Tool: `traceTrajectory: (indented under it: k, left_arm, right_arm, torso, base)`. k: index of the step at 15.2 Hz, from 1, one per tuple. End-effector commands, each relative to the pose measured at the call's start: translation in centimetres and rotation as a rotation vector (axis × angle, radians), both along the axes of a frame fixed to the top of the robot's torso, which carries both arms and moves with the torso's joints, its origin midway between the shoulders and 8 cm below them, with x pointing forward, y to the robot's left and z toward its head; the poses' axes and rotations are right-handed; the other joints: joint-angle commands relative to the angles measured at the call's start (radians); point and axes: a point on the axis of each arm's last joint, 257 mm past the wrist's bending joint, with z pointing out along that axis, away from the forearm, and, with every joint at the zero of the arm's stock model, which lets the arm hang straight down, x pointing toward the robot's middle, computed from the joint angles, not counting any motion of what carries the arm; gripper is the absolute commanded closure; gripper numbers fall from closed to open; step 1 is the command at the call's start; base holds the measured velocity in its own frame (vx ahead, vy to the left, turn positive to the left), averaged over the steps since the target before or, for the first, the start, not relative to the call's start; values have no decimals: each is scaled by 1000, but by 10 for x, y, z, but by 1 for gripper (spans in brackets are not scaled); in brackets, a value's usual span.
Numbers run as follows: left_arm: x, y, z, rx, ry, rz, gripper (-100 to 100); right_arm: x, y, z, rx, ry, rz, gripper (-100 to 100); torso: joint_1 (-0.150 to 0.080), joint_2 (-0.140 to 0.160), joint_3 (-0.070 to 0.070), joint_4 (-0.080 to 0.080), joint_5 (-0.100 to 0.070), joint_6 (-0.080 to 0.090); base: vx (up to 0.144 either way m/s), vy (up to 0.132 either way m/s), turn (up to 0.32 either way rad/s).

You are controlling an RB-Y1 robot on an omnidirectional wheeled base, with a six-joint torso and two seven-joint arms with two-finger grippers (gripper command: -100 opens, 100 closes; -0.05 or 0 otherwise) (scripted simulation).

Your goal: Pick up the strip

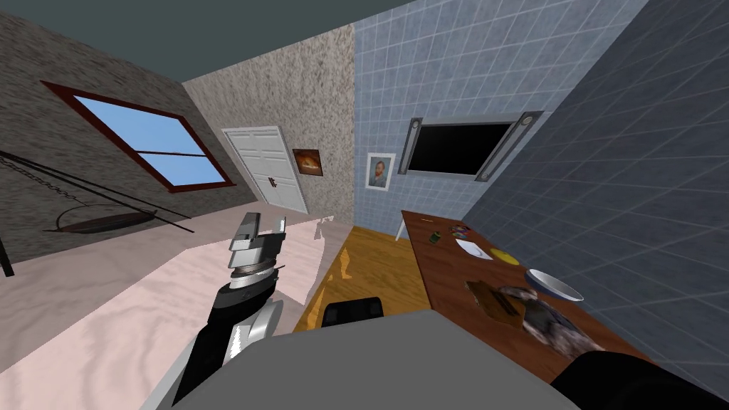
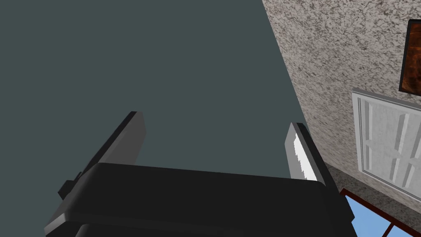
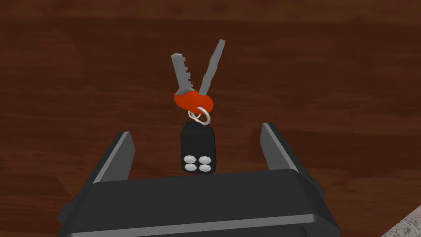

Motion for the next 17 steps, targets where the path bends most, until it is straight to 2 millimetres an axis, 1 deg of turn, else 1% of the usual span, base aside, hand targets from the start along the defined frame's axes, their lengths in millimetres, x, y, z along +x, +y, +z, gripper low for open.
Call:
traceTrajectory:
  k: [1, 2, 3, 7, 8, 9, 10, 11, 12, 13, 14, 15, 17]
  left_arm:
    - [0, 0, 0, 0, 0, 0, 0]
    - [0, 0, 0, 0, 0, 0, 0]
    - [0, 0, 0, 0, 0, 0, 0]
    - [0, 0, 0, 0, 0, 0, 0]
    - [0, 0, 0, 0, 0, 0, 0]
    - [0, 0, 0, 0, 0, 0, 0]
    - [0, 0, 0, 0, 0, 0, 0]
    - [0, 0, 0, 0, 0, 0, 0]
    - [0, 0, 0, 0, 0, 0, 0]
    - [0, 0, 0, 0, 0, 0, 0]
    - [0, 0, 0, 0, 0, 0, 0]
    - [0, 0, 0, 0, 0, 0, 0]
    - [0, 0, 0, 0, 0, 0, 0]
  right_arm:
    - [5, 6, -11, -2, -6, -4, -100]
    - [3, 3, -5, -1, -3, -2, -100]
    - [3, 4, -7, -2, -3, -3, 100]
    - [3, 5, -7, 0, -6, -6, 100]
    - [-7, -5, 7, -1, 8, 3, 100]
    - [-7, -5, 7, -1, 8, 3, 100]
    - [-10, -8, 14, -1, 13, 5, 100]
    - [-6, -5, 8, -2, 10, 3, 100]
    - [-12, -37, 30, -68, 17, -19, -100]
    - [-11, -42, 33, -79, 10, -28, -100]
    - [-11, -42, 33, -79, 10, -28, -100]
    - [-6, -51, 37, -99, -10, -49, -100]
    - [1, -57, 39, -113, -37, -69, -100]
  torso:
    - [0, 0, 0, 0, 0, 0]
    - [0, 2, 1, 1, 0, 0]
    - [1, 2, 1, 1, 0, 0]
    - [2, -2, -1, 0, 0, 0]
    - [2, -2, -1, 0, 0, -1]
    - [2, -3, -2, -1, 1, 0]
    - [3, -5, -3, -1, 1, 0]
    - [4, -6, -4, -2, 1, 0]
    - [4, -6, -3, -2, 1, -1]
    - [3, -4, -3, -2, 1, -1]
    - [2, -3, -2, -1, 1, -1]
    - [1, -2, -1, -1, 1, -1]
    - [2, -1, 0, 0, 1, -1]
  base:
    - [-111, -46, 30]
    - [-67, -20, 13]
    - [-22, -8, 0]
    - [-2, -1, 0]
    - [55, 31, -28]
    - [82, 43, -50]
    - [83, 48, -39]
    - [50, 31, -16]
    - [12, 16, 90]
    - [-6, 8, 138]
    - [-13, 2, 80]
    - [-22, 11, 86]
    - [-35, 22, 100]
